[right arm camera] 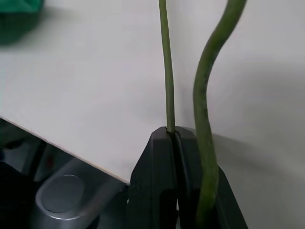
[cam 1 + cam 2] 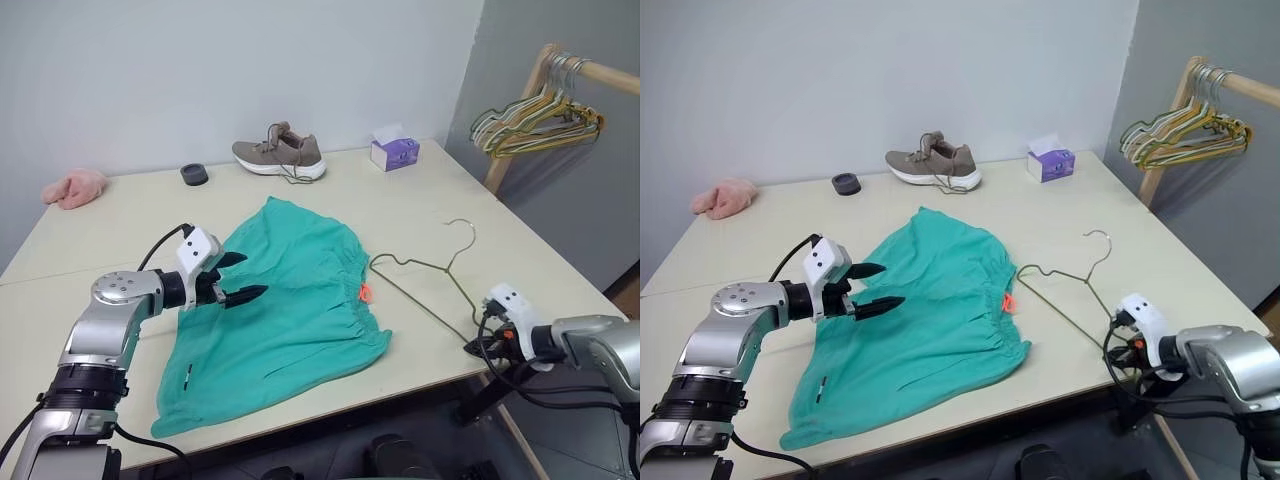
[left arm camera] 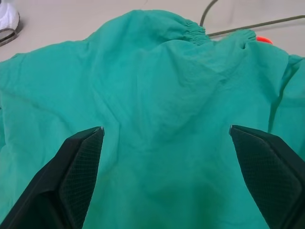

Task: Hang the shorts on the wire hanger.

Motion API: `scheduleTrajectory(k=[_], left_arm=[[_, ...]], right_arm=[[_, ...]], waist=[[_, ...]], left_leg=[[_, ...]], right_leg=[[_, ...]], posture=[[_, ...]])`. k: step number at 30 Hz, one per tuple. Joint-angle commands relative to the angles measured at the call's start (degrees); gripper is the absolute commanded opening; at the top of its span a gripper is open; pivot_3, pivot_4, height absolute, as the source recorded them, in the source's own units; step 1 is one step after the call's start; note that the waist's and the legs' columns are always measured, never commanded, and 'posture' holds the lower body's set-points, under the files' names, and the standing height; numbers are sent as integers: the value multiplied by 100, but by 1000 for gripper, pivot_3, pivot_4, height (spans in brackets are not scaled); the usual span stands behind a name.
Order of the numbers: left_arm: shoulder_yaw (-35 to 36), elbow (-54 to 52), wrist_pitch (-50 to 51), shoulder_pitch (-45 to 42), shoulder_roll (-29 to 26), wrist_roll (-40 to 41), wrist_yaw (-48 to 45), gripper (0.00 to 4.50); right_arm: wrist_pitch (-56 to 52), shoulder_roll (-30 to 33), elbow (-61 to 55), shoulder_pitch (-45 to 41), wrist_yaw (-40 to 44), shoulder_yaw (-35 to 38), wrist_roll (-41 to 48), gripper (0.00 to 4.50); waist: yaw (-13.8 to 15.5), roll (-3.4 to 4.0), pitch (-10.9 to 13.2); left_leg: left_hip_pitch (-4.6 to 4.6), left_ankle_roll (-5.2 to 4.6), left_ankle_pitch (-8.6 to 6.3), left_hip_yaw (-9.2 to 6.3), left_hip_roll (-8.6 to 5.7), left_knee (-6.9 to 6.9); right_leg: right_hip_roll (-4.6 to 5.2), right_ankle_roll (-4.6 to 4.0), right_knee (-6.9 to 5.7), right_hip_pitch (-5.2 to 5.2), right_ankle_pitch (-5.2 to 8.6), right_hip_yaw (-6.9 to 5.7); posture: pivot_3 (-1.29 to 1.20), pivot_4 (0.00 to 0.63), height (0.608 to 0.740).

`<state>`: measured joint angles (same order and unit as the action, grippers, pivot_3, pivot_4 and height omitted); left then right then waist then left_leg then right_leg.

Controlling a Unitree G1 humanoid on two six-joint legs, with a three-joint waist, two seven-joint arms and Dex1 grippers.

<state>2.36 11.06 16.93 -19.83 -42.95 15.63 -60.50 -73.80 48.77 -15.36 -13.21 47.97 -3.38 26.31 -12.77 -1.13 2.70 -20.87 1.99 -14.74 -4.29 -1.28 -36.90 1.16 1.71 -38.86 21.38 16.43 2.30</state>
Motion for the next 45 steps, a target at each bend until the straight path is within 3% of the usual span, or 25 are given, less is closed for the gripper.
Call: scheduleTrajectory(k=[1,9,15,22,30,40,45], left_arm=[[128,-205,-127,55,-79,2,33,4458],[311,21,-330,90,-134,-69,246,4458],[309,120,-437,121,-117,-99,288,4458],[337,60,-352,251,-147,70,74,4458],[289,71,-369,296,-106,34,46,4458],[243,48,-385,260,-77,9,39,4458],[248,53,-400,256,-74,-1,53,4458]], right_arm=[[-392,-61,-205,-448,78,40,375,0],[-575,-54,-906,-805,163,0,969,0],[-191,-304,-501,-745,-290,-266,670,0],[-581,10,-606,-328,-121,408,1205,0],[-964,-183,-703,491,-628,1071,1363,0],[-1083,-344,-837,415,-752,999,1596,0],[-910,-123,-817,178,-539,754,1689,0]], waist=[[7,1,0],[28,0,0],[29,-4,-2],[60,-2,0],[67,-3,-1],[56,-1,0],[55,-1,1]], left_leg=[[0,0,0,-1,0,0],[-2,0,-1,-4,-1,-1],[-2,0,-1,-3,-1,-3],[-3,0,-2,-3,-2,-2],[-2,-1,-2,0,-2,-3],[-3,-1,-3,1,-1,-1],[-3,-1,-4,1,-1,0]], right_leg=[[0,0,0,0,0,0],[3,1,1,0,0,-3],[5,1,1,-1,0,-3],[8,2,1,0,0,-3],[6,1,0,-1,0,-1],[2,2,2,0,0,-1],[1,2,2,1,1,-1]], posture=[[-250,0,740],[-245,0,740],[-243,0,740],[-246,0,740],[-259,0,740],[-254,0,740],[-252,0,740]])
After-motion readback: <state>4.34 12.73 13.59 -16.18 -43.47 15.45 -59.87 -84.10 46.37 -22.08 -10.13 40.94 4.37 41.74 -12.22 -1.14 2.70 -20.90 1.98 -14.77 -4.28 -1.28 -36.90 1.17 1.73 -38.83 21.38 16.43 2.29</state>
